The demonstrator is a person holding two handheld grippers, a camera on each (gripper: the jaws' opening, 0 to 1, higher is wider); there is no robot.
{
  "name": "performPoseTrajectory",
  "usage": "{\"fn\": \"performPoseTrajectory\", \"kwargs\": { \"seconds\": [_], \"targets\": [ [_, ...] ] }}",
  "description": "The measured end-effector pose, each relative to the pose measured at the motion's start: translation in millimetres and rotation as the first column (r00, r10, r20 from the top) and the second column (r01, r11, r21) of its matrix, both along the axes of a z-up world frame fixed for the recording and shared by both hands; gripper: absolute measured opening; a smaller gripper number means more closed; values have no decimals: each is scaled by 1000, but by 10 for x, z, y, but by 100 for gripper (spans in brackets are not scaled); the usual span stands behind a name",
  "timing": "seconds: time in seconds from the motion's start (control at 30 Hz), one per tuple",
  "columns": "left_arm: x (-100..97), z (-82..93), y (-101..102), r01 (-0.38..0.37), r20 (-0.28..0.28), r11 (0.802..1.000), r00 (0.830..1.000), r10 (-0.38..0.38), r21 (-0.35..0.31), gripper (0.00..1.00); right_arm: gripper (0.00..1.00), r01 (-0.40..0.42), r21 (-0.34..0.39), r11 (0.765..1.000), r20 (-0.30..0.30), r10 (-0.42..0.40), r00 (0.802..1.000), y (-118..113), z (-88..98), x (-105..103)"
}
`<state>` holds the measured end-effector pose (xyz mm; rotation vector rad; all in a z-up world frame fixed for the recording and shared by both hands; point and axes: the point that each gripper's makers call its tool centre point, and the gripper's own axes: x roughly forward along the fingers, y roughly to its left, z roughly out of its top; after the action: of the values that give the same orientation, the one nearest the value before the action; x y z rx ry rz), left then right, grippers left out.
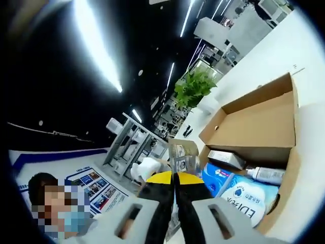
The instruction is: Operate the shoe box by opening the lid, removing the specified soft item, and placing it in the target area until the item is outside and the box remains undamaged.
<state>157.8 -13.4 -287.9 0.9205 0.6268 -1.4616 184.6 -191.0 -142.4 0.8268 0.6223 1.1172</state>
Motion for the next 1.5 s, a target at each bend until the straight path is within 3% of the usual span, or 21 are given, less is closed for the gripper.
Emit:
{"fn": "performPoseTrajectory", "kwargs": {
  "seconds": [0.37,0.63,1.2,1.27,1.5],
  "targets": [
    [1,4,0,4,7,1000,1000,-4,-6,2,0,-5,20,1000,8,5,1000,-399,157,-86],
    [7,5,-9,-2,-17,1000,1000,2,-6,1,0,35,50,998,23,-37,999,-414,293,-140],
    [-6,4,-16,1,-16,1000,1000,-1,-11,1,0,38,56,998,13,-39,999,-439,293,-217],
    [-13,4,-15,5,-7,1000,1000,-5,-15,2,0,53,31,998,28,-54,998,-493,312,-234],
    [-3,3,-16,1,-13,1000,1000,-1,-13,2,0,67,56,996,54,-70,996,-568,416,-259]
  ]
}}
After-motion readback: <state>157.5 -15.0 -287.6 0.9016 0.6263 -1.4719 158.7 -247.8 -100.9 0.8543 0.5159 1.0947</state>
